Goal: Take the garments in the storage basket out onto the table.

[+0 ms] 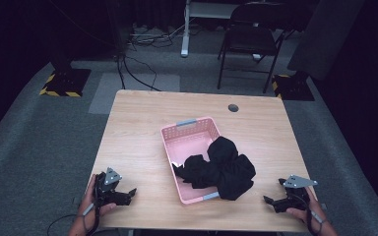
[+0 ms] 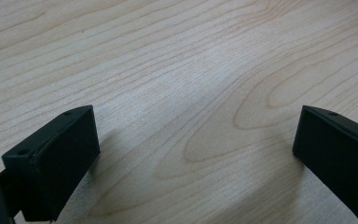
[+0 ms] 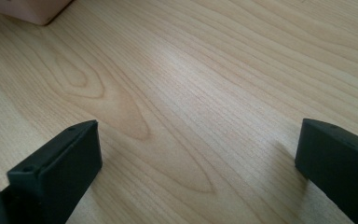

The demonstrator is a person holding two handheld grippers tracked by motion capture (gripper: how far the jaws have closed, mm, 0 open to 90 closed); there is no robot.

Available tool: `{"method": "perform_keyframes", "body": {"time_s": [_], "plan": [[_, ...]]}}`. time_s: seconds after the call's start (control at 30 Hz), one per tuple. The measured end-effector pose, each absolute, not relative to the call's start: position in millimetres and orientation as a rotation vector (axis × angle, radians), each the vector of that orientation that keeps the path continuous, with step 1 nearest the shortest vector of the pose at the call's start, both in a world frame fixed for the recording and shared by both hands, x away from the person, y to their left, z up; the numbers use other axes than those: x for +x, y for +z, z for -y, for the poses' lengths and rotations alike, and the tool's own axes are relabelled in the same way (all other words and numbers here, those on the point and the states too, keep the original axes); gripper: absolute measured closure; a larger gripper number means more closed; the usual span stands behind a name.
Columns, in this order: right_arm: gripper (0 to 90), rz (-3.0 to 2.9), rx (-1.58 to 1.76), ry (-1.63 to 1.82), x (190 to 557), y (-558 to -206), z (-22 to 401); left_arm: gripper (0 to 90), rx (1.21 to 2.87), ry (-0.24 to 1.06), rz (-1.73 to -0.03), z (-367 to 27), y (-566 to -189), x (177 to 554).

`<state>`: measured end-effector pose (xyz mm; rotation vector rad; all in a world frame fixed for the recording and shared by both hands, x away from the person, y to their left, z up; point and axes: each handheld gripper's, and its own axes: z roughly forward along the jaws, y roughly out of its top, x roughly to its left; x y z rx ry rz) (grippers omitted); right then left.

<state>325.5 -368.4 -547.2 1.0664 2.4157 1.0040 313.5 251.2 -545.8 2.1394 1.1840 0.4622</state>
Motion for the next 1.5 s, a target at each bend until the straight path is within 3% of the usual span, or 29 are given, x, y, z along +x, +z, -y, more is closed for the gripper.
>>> {"method": "perform_keyframes", "body": {"time_s": [1.5], "plan": [[3.1,-2.444,1.063,0.914,325.3,-538.5,367.8,0.0,2.140,0.463,-1.182,-251.2,-545.8,313.6]]}}
